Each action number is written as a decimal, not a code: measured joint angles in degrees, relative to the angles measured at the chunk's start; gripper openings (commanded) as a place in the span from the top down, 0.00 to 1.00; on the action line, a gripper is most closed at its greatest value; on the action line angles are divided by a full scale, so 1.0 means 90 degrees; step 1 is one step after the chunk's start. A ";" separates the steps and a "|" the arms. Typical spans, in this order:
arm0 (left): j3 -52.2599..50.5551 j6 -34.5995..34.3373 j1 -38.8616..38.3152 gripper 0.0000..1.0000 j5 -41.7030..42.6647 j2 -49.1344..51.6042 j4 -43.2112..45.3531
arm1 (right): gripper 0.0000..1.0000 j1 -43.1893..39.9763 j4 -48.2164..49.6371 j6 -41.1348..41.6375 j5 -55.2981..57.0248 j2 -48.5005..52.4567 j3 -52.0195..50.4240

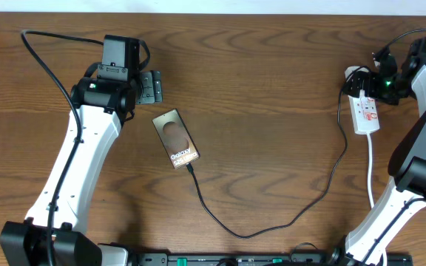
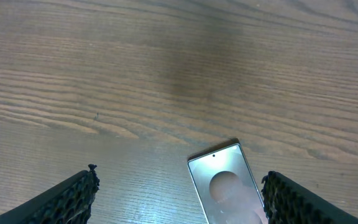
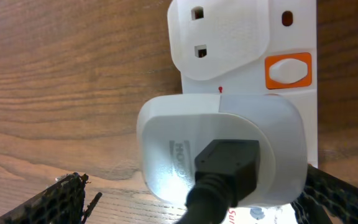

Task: Plug charger to phone and switch on socket
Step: 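Press the orange socket switch down with the right gripper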

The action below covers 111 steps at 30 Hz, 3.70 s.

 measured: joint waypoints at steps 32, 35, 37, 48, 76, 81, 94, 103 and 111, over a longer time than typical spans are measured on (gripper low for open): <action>0.0000 0.0000 0.0000 0.13 0.0000 0.0000 0.0000 | 0.01 0.0126 -0.0070 0.0032 0.0267 -0.0002 0.0000; 0.0000 0.0000 0.0000 0.14 0.0000 0.0000 0.0000 | 0.01 0.0126 -0.0034 0.0039 0.0267 -0.0015 -0.0039; 0.0000 0.0000 0.0000 0.13 0.0000 0.0000 0.0000 | 0.01 0.0126 -0.0027 0.0039 0.0265 -0.0017 -0.0044; 0.0000 0.0000 0.0000 0.14 0.0000 0.0000 0.0000 | 0.01 0.0124 -0.0019 0.0107 0.0204 -0.0024 -0.0049; 0.0000 0.0000 0.0000 0.14 -0.0002 0.0000 0.0000 | 0.01 0.0114 -0.0046 0.0500 0.0165 -0.0117 -0.0211; 0.0000 0.0000 0.0000 0.13 0.0000 0.0000 0.0000 | 0.01 0.0114 0.0061 0.0527 0.0163 -0.0155 -0.0301; 0.0000 0.0000 0.0000 0.14 0.0000 0.0000 0.0000 | 0.01 0.0068 -0.0202 0.0792 0.0325 -0.0165 -0.0245; 0.0000 0.0000 0.0000 0.13 0.0000 0.0000 0.0000 | 0.01 -0.0464 -0.0996 0.1207 0.0733 -0.0117 -0.0211; 0.0000 0.0000 0.0000 0.14 0.0000 0.0000 0.0000 | 0.01 -0.0588 -0.1246 0.1277 0.0811 -0.0600 -0.0204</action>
